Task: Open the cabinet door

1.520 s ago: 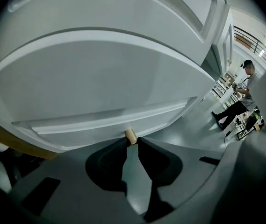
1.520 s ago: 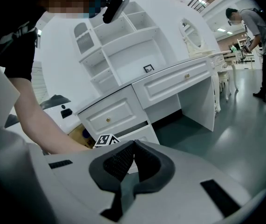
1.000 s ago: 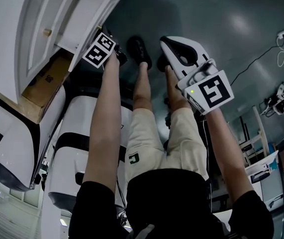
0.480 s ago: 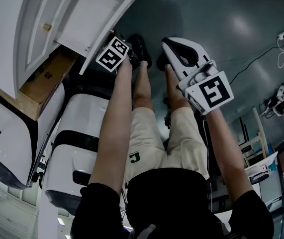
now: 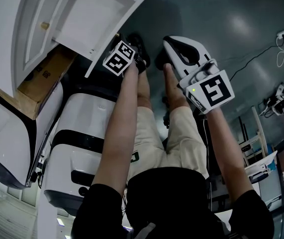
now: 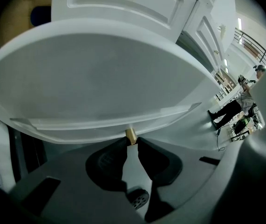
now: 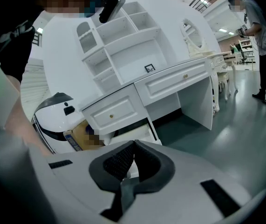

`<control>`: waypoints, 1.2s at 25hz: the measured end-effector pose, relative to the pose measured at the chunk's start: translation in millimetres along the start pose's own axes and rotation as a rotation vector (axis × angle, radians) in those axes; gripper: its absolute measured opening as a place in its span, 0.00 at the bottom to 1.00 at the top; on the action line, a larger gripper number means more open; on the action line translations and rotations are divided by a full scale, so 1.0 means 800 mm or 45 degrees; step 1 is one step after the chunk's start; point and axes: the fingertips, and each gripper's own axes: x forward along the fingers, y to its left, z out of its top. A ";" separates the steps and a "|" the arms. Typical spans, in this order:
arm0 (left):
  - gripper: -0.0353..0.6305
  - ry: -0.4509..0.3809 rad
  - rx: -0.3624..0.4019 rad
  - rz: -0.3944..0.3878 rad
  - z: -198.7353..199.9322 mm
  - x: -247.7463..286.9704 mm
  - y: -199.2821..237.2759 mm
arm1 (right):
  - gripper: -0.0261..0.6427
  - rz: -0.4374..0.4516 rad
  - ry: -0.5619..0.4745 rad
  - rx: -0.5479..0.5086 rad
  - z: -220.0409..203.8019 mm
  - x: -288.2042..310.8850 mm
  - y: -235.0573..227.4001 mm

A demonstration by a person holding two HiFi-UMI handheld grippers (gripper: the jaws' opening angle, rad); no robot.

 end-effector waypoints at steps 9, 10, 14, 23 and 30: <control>0.18 0.021 -0.017 0.001 -0.024 -0.007 -0.006 | 0.07 0.003 0.005 0.007 -0.003 0.000 0.004; 0.18 0.023 -0.022 0.002 -0.027 -0.007 -0.006 | 0.06 0.003 0.006 0.007 -0.004 0.000 0.004; 0.18 0.038 -0.044 -0.008 -0.043 -0.006 -0.007 | 0.07 0.001 0.012 0.008 -0.004 -0.001 0.005; 0.18 0.050 -0.078 -0.009 -0.060 -0.010 -0.009 | 0.07 0.000 0.013 0.002 -0.003 0.001 0.003; 0.18 0.067 -0.082 0.002 -0.055 -0.014 -0.012 | 0.06 -0.011 0.020 -0.002 -0.002 -0.004 0.000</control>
